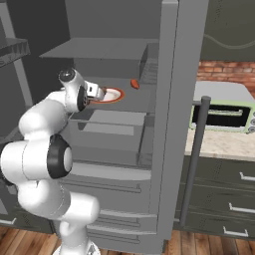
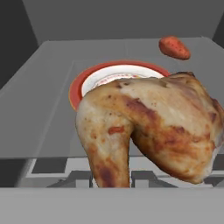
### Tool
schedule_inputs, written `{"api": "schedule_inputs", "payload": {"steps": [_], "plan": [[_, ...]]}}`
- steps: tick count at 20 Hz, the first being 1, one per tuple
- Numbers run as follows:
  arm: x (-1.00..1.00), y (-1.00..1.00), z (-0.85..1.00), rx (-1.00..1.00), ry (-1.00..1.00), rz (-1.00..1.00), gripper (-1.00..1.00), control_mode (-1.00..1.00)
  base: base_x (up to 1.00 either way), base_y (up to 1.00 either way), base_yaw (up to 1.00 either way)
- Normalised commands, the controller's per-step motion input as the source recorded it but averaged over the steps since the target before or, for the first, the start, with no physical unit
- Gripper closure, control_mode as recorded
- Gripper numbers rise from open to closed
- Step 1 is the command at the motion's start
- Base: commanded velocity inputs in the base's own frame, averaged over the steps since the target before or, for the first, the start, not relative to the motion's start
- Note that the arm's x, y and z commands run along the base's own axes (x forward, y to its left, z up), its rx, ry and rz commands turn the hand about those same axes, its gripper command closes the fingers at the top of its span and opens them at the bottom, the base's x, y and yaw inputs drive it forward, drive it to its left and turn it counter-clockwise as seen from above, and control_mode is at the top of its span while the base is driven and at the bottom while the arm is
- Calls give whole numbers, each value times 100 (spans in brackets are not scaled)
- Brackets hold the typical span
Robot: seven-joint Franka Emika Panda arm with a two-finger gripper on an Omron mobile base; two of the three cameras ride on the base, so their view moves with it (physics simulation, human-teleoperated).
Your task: Retrieve the chicken drumstick from the fridge and place it on the saucepan with marinade on the stove.
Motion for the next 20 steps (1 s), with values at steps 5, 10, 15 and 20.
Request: {"api": "schedule_inputs", "payload": {"steps": [5, 10, 15, 20], "plan": [[-83, -4, 45, 0, 0, 0, 100, -100, 0, 0, 0], [-89, -10, 30, 0, 0, 0, 100, -100, 0, 0, 0], [-100, -16, 19, 0, 0, 0, 100, -100, 0, 0, 0], [-100, -9, 21, 0, 0, 0, 100, -100, 0, 0, 0]]}}
